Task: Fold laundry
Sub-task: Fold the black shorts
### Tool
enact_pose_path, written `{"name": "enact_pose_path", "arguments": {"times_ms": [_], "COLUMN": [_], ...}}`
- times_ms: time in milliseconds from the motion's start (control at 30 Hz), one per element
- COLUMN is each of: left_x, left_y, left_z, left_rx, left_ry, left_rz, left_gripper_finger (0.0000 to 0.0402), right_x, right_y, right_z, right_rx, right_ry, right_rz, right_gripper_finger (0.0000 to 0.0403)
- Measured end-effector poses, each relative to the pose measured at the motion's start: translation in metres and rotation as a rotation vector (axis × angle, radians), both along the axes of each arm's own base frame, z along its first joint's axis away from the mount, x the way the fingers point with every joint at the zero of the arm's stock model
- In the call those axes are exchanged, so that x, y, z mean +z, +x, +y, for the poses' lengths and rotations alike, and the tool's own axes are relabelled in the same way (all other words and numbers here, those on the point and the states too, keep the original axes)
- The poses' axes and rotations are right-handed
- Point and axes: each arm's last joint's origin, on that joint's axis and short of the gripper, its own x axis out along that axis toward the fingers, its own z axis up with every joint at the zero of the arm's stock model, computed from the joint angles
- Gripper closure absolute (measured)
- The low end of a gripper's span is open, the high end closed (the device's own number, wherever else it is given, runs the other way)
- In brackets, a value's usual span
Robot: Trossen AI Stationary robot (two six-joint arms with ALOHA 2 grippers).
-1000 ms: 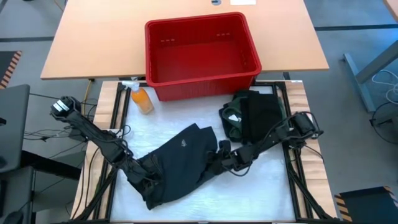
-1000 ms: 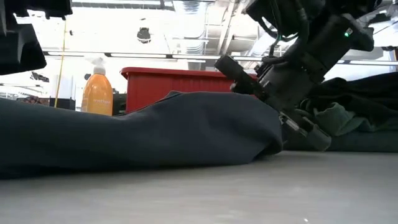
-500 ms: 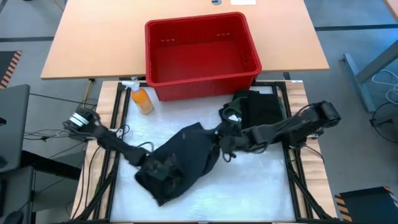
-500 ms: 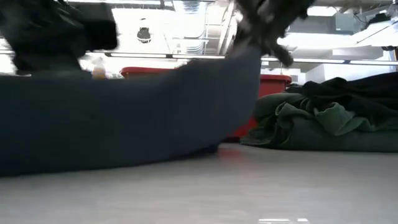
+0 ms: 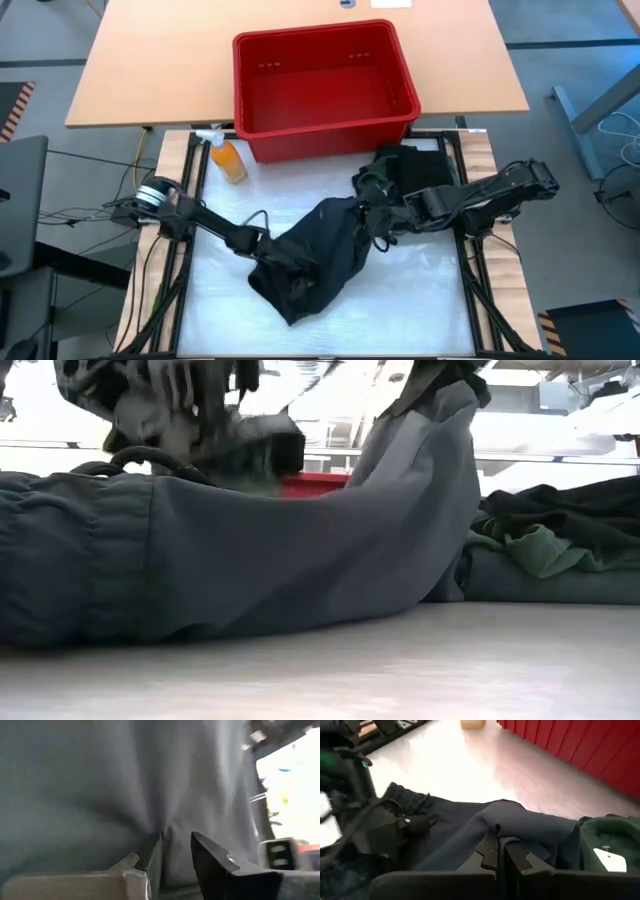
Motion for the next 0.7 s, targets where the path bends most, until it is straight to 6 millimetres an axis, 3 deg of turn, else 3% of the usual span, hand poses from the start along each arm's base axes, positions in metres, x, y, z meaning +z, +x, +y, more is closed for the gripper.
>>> {"name": "enact_pose_path", "arguments": {"times_ms": [167, 367, 467, 567, 700], "left_x": [0.050, 0.113, 0.144, 0.171, 0.188], "left_y": [-0.010, -0.052, -0.080, -0.108, -0.142], "left_z": [0.010, 0.028, 0.039, 0.048, 0.055], "left_rx": [0.030, 0.160, 0.250, 0.328, 0.407], "left_ry": [0.046, 0.179, 0.214, 0.216, 0.210], "left_rz": [-0.098, -0.146, -0.190, -0.262, -0.286], "left_gripper_finger": [0.0314, 0.0315, 0.0315, 0.0315, 0.0315], "right_x": [0.007, 0.017, 0.000, -0.032, -0.078], "right_y": [0.004, 0.026, 0.052, 0.081, 0.121], "right_z": [0.011, 0.031, 0.047, 0.065, 0.094], "right_rx": [0.102, 0.301, 0.413, 0.538, 0.727], "right_ry": [-0.055, -0.110, -0.139, -0.141, -0.068], "right_rz": [-0.054, -0.226, -0.269, -0.286, -0.210], "right_gripper_finger": [0.0382, 0.0382, 0.0382, 0.0382, 0.0381]}}
